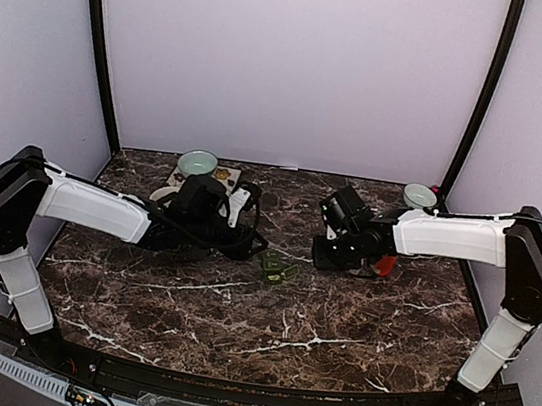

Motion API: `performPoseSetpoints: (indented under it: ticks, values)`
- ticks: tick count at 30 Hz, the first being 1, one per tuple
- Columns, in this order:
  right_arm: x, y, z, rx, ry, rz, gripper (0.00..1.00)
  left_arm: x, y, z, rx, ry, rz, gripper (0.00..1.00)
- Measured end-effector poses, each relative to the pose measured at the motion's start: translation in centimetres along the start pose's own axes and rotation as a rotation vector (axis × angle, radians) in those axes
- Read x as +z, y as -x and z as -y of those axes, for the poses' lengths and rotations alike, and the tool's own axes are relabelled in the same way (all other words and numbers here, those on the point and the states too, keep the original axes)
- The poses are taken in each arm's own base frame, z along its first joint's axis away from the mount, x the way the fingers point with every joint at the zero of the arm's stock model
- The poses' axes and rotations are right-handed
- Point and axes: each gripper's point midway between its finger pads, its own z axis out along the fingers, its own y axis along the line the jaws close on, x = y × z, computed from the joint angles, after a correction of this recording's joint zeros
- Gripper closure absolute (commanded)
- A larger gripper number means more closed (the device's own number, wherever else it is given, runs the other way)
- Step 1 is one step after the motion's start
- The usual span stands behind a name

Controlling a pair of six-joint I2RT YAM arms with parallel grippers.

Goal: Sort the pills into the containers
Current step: Close the lid of the pill container on the pill container.

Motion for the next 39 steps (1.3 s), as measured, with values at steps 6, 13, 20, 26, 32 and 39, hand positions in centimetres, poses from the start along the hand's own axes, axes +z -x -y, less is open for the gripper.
performPoseSetpoints:
  ticks: [6,13,20,26,32,39]
  values:
    - [0.7,-0.1,-0.9,0.022,0.044,0.006,0.78,1.6,-1.8,0.2,-0.046,-0.036,-0.065,0.56]
    - [2.1,-1.4,-1.0,0.037,0.061,-0.028,0.78,2.6,-3.1,0.0,-0.091,-0.065,-0.114,0.56]
    - [2.6,-1.5,-1.5,0.047,0.083,-0.031,0.78,3.5,-4.0,-0.6,-0.13,-0.072,-0.148,0.56]
    - [2.7,-1.3,-1.8,0.049,0.097,-0.027,0.78,4.2,-4.0,-0.8,-0.159,-0.082,-0.16,0.51]
    - [3.0,-1.6,-1.8,0.051,0.099,-0.036,0.78,4.8,-3.9,-0.9,-0.175,-0.09,-0.165,0.5]
    - [3.0,-1.7,-1.9,0.051,0.105,-0.041,0.78,5.4,-4.5,-1.5,-0.188,-0.068,-0.19,0.5]
